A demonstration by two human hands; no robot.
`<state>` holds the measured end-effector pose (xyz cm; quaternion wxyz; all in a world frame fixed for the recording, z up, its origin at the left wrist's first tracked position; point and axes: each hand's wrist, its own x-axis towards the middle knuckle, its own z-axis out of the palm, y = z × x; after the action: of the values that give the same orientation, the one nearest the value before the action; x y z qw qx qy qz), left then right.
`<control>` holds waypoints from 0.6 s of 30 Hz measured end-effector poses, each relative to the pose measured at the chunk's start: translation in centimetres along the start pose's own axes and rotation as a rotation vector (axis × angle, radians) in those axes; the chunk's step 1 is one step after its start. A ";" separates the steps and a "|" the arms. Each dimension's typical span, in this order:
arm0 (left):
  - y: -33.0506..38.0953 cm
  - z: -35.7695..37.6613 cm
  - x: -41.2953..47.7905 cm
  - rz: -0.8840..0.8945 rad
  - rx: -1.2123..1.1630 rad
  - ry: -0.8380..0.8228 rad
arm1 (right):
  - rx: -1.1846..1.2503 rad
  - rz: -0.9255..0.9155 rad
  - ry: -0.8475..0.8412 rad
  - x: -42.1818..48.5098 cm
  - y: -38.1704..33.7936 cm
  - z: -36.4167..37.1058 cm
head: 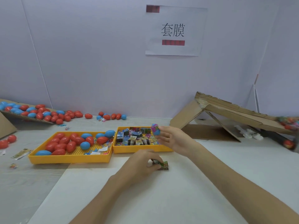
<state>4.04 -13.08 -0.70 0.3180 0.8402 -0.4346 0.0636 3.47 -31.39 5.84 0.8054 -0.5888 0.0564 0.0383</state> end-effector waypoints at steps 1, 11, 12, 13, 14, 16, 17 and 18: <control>-0.1 0.1 0.0 0.001 -0.001 0.003 | 0.089 -0.027 0.017 0.6 -1.3 -0.2; -0.2 0.0 0.2 -0.009 -0.016 -0.015 | -0.047 -0.256 0.180 1.3 -3.8 -3.7; -0.1 0.0 0.2 -0.012 -0.009 -0.011 | -0.179 -0.283 0.165 0.8 -2.7 -3.6; -0.1 -0.1 0.2 -0.014 -0.002 -0.005 | -0.284 -0.320 0.157 0.2 -1.8 -3.6; 0.0 -0.2 0.1 -0.015 0.002 0.007 | -0.372 -0.359 0.141 -0.4 -0.8 -3.5; -0.1 -0.4 0.0 -0.011 0.002 0.036 | -0.525 -0.423 0.072 -1.4 1.2 -3.4; 0.0 -0.6 0.0 -0.013 0.001 0.047 | -0.609 -0.444 0.025 -1.9 2.0 -3.3; 0.0 -0.7 0.0 -0.018 0.001 0.058 | -0.704 -0.458 -0.025 -2.3 2.6 -3.1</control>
<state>4.16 -12.64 -0.15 0.3304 0.8421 -0.4176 0.0851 0.71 -33.59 2.78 0.5432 -0.8250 -0.1024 -0.1175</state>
